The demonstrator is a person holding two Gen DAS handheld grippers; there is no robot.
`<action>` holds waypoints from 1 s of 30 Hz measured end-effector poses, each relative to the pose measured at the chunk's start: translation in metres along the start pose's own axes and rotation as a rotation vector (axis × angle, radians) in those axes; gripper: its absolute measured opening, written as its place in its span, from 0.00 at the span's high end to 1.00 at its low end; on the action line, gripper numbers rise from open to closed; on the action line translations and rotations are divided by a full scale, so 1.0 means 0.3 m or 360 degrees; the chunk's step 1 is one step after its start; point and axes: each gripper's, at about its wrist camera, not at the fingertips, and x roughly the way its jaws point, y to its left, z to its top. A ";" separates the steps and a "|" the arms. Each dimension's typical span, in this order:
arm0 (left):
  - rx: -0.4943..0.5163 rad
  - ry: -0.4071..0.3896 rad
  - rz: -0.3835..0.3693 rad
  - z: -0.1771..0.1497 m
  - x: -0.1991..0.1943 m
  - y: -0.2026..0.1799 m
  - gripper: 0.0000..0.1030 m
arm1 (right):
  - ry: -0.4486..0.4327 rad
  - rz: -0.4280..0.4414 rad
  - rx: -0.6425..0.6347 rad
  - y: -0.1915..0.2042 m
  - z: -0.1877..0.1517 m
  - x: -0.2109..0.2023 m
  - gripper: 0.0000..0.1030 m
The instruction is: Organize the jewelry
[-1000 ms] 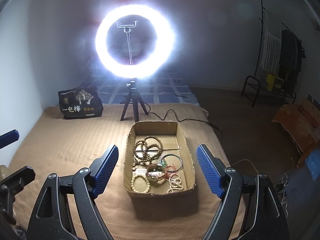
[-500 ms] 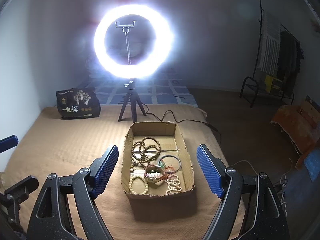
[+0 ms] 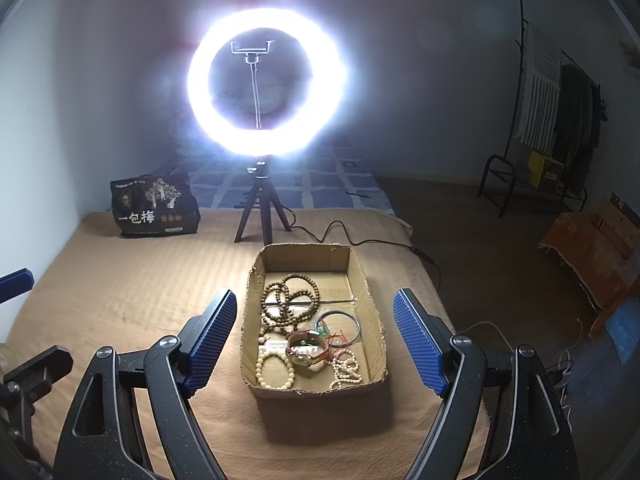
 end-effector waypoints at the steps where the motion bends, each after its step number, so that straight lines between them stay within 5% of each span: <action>1: 0.0000 -0.0002 0.0003 0.001 0.000 0.000 0.00 | 0.0002 0.0000 -0.0004 -0.001 0.000 0.000 0.22; 30: -0.0007 -0.0006 -0.0002 -0.002 -0.008 -0.009 0.00 | 0.0019 -0.0003 -0.0050 0.007 -0.011 0.012 0.22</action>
